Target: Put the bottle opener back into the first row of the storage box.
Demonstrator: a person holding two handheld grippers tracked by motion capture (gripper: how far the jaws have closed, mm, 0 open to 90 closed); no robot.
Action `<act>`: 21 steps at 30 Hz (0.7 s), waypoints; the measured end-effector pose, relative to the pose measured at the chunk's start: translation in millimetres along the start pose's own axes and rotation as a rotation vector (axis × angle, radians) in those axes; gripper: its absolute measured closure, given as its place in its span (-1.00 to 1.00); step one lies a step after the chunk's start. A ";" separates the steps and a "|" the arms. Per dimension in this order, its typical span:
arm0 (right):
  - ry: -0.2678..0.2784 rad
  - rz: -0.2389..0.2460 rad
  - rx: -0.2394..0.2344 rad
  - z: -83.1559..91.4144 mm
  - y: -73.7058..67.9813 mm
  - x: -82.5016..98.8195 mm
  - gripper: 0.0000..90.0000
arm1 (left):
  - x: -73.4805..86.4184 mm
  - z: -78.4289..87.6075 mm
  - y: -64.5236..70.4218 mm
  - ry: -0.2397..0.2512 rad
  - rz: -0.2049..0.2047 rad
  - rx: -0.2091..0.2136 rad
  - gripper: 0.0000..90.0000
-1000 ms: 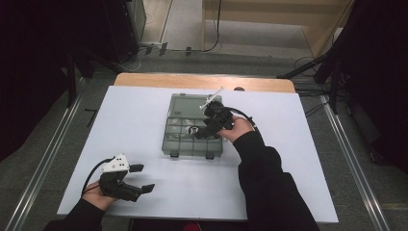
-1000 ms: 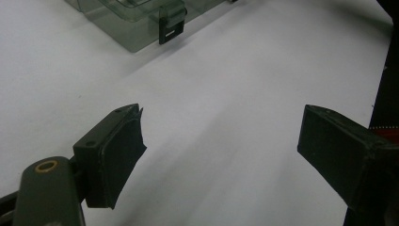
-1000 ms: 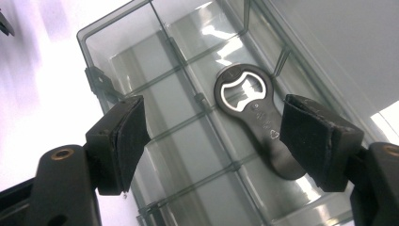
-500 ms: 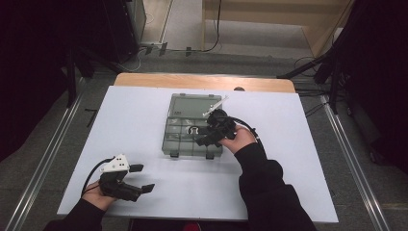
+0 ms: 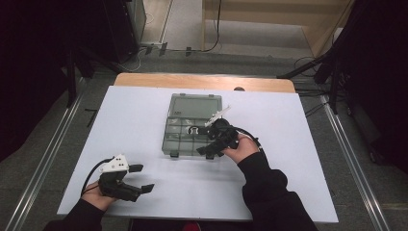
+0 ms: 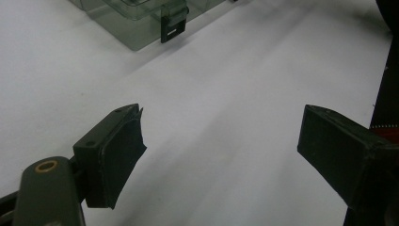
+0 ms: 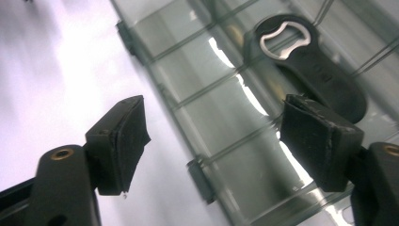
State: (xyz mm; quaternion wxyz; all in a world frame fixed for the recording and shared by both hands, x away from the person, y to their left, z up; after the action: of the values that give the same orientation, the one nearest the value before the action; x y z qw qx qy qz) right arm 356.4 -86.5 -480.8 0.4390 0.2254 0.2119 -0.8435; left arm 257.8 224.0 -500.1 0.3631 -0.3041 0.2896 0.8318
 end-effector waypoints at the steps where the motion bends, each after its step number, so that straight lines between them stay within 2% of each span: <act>1: 0.001 -0.007 -0.001 0.5 -1.5 1.5 -0.46 | 0.0 0.0 0.0 0.000 0.000 0.000 -0.68; 10: 0.024 0.009 -0.009 10.1 -11.0 12.0 -0.47 | -0.1 0.0 0.3 -0.002 -0.002 -0.002 -0.68; 14: 0.041 0.002 -0.031 15.0 -14.9 21.5 -0.47 | -0.2 0.1 0.2 0.001 0.000 -0.003 -0.68; 21: 0.062 0.024 -0.047 21.2 -19.7 33.1 -0.48 | -0.3 0.2 0.2 -0.002 -0.004 -0.001 -0.68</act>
State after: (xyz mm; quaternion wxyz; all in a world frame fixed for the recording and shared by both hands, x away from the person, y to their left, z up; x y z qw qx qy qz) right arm 318.8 -109.3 -479.2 0.4476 0.2435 0.2426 -0.8255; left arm 257.8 223.9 -499.8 0.3648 -0.3040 0.2884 0.8315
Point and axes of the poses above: each handheld gripper's, and its own axes: z roughly backward along the jaws, x roughly out of its underside, y roughly to its right, the point moved 3 cm from there along -z, roughly forward along the jaws, and after that the axes turned 5 degrees about z, right-handed, at the moved point
